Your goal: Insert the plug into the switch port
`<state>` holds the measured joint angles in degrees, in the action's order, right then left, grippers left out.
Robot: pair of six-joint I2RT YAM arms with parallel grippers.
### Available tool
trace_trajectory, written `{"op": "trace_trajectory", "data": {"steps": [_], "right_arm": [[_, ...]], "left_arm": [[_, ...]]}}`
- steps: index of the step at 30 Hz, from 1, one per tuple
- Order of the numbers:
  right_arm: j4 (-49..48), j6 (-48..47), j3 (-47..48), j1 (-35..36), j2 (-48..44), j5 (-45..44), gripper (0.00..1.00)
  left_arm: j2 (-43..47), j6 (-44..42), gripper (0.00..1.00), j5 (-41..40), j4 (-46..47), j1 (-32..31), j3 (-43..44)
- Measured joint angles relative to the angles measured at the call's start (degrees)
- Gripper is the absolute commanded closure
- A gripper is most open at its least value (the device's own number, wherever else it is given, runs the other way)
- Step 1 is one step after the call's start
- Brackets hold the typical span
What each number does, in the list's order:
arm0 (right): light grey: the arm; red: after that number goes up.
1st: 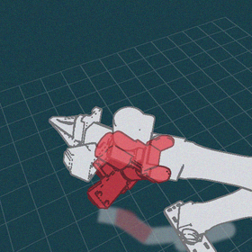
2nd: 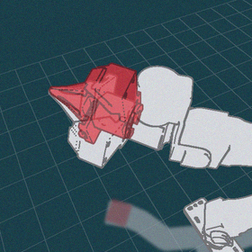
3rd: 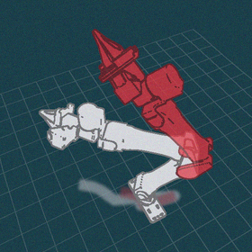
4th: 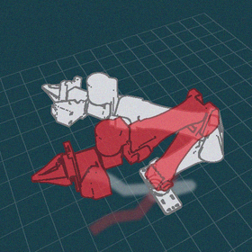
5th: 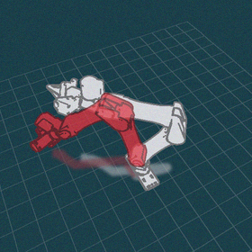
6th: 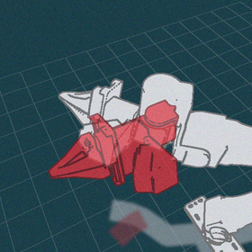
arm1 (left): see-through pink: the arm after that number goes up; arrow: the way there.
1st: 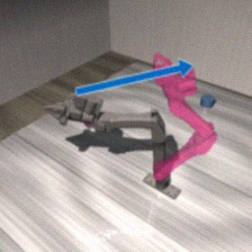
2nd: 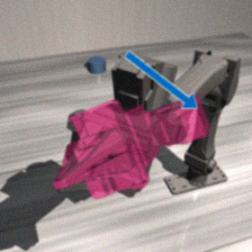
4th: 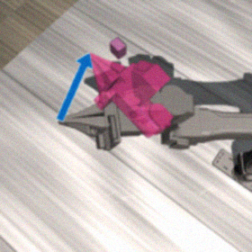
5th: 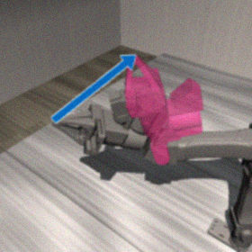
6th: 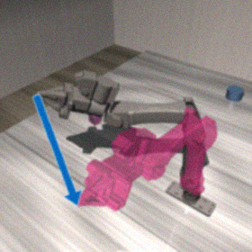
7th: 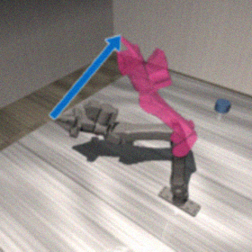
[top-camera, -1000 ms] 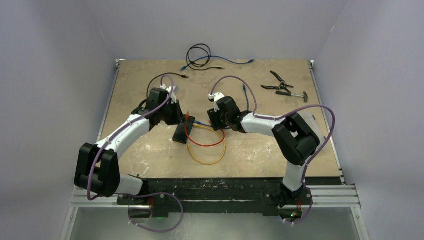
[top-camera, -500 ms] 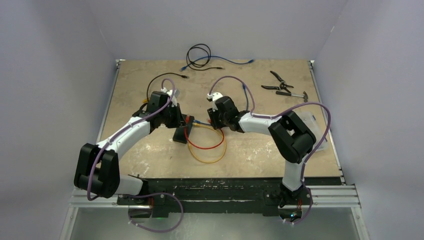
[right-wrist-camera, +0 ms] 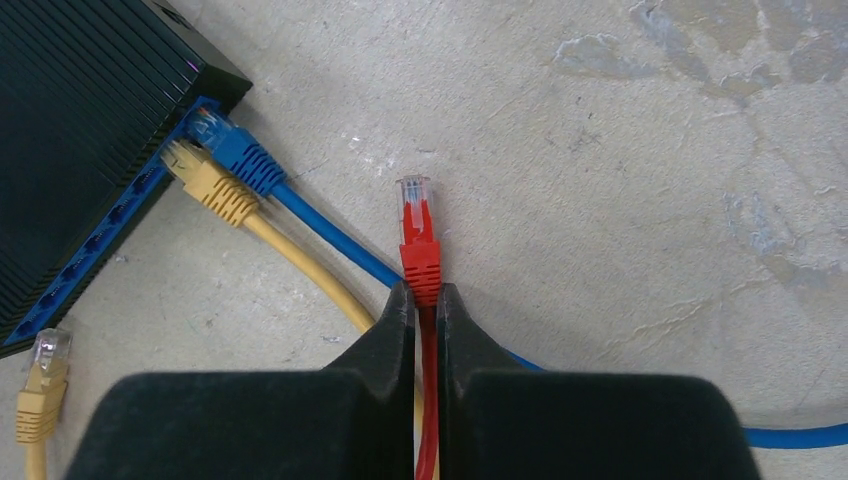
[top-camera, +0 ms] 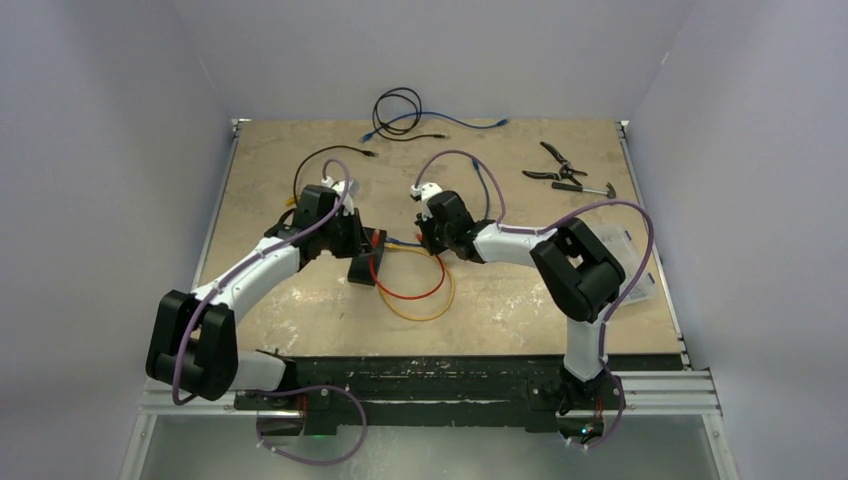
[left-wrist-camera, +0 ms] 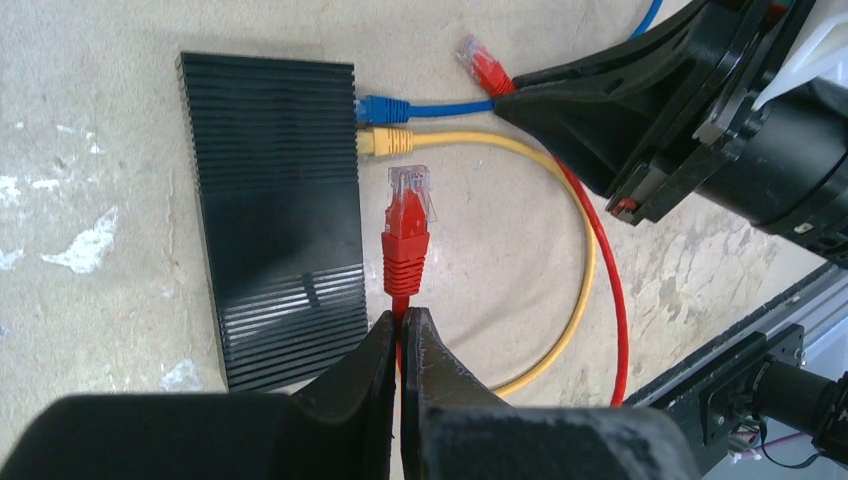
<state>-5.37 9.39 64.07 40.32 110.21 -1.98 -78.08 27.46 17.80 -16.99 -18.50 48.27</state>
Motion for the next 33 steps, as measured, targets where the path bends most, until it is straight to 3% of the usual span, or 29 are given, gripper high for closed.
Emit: {"op": "trace_trajectory", "data": {"steps": [5, 19, 27, 33], "right_arm": [[0.2, -1.9, 0.0, 0.0, -0.9, 0.2, 1.0], [-2.9, -15.8, -4.0, 3.2, -13.7, 6.2, 1.0], [-2.8, -20.2, -7.8, 11.1, -17.4, 15.0, 1.0], [-6.0, -19.7, -11.9, 13.7, -21.6, 16.9, 1.0]], "left_arm": [[2.8, 0.4, 0.94, 0.0, -1.2, 0.0, -2.2], [16.6, 4.0, 0.57, -0.3, -5.4, 0.0, -10.3], [24.0, 9.8, 0.51, -5.7, -9.3, 0.0, -10.3], [22.6, 12.0, 0.44, -12.1, -14.8, 0.0, -3.3]]}}
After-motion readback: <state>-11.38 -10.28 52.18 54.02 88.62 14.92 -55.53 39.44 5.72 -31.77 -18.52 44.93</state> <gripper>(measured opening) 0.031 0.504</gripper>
